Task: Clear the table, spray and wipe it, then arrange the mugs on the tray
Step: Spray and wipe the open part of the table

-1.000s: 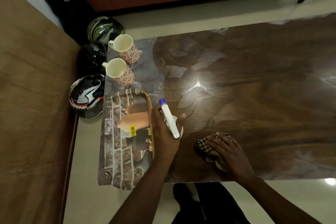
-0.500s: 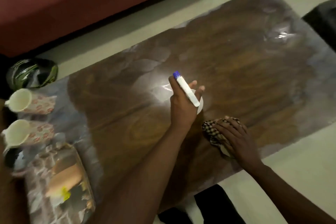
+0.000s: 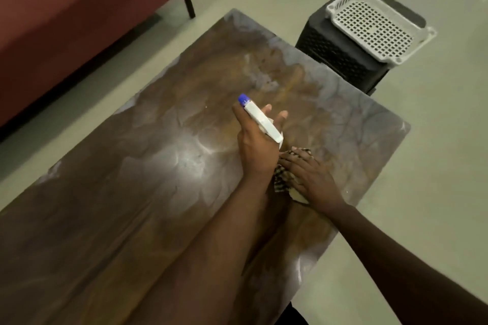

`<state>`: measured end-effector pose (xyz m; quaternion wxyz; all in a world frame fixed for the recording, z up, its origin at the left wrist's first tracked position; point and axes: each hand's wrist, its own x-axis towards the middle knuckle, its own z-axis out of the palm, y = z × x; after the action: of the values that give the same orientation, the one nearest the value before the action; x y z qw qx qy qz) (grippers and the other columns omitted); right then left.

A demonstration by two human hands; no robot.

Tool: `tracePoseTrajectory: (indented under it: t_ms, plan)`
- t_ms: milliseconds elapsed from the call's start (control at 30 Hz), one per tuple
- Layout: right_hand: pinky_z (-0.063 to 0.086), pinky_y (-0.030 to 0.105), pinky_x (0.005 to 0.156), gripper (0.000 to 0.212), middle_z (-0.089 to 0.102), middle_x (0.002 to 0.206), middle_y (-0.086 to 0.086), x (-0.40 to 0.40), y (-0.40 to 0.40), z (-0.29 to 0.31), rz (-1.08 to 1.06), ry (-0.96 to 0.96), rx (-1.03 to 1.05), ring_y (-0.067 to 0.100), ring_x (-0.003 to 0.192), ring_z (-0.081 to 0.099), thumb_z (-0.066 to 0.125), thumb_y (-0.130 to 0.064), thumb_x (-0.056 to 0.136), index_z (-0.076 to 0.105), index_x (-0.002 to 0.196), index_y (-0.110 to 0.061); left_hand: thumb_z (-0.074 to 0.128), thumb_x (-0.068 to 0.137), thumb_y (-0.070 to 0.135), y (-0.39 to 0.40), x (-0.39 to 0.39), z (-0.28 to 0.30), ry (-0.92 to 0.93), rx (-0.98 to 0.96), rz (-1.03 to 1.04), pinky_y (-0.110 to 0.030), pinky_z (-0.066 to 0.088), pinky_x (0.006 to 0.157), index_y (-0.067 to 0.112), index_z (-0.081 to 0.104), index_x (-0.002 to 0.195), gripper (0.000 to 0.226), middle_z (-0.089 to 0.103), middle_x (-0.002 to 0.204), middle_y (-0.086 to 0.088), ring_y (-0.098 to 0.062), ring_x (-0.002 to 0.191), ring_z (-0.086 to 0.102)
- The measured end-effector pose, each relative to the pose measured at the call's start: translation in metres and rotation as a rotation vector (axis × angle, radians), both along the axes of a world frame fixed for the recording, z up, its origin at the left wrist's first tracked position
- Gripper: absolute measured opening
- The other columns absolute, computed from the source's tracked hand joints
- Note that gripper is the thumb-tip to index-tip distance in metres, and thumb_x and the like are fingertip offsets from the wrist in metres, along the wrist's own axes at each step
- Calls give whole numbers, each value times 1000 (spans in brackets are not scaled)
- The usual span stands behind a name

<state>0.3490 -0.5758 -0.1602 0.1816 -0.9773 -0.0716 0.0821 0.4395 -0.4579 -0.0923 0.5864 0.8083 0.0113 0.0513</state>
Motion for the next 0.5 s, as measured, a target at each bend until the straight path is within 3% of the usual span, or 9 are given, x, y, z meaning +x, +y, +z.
tracePoseTrajectory:
  t_ms: [67, 133, 233, 333, 500]
  plan:
    - [35, 45, 108, 42, 50, 141, -2, -4, -1, -6, 40, 27, -4, 24, 138, 35, 42, -33, 93, 51, 133, -22, 81, 77, 18, -6, 5, -2, -31, -20, -22, -38, 59, 81, -1, 37, 125, 68, 43, 104, 38, -22, 101, 72]
    - [32, 41, 107, 49, 49, 142, -4, -11, -1, -11, 69, 47, -42, 24, 137, 36, 36, -40, 89, 50, 134, -25, 83, 74, 23, -8, 8, -7, -24, -7, -34, -43, 60, 81, 0, 36, 129, 76, 50, 108, 32, -23, 104, 71]
    - [19, 43, 110, 52, 50, 141, -5, -12, -1, -14, 63, 20, -111, 22, 136, 38, 40, -49, 87, 52, 133, -28, 84, 72, 33, -4, 7, -14, 82, 30, -45, -44, 56, 89, 13, 30, 141, 90, 61, 131, 2, -23, 113, 66]
    - [10, 47, 112, 56, 49, 142, -4, -16, 0, -12, 23, -8, -107, 19, 138, 35, 39, -55, 89, 51, 134, -26, 83, 74, 33, 9, 1, -22, 135, 72, -106, -38, 51, 98, 25, 20, 149, 98, 51, 146, -5, -19, 125, 57]
    - [12, 37, 113, 44, 54, 137, 2, -36, 27, -3, -20, -110, 60, 13, 134, 33, 40, -35, 94, 51, 133, -17, 80, 76, 29, 56, -25, -23, 201, 87, -119, -43, 46, 105, 32, 13, 152, 101, 44, 150, -3, -11, 137, 42]
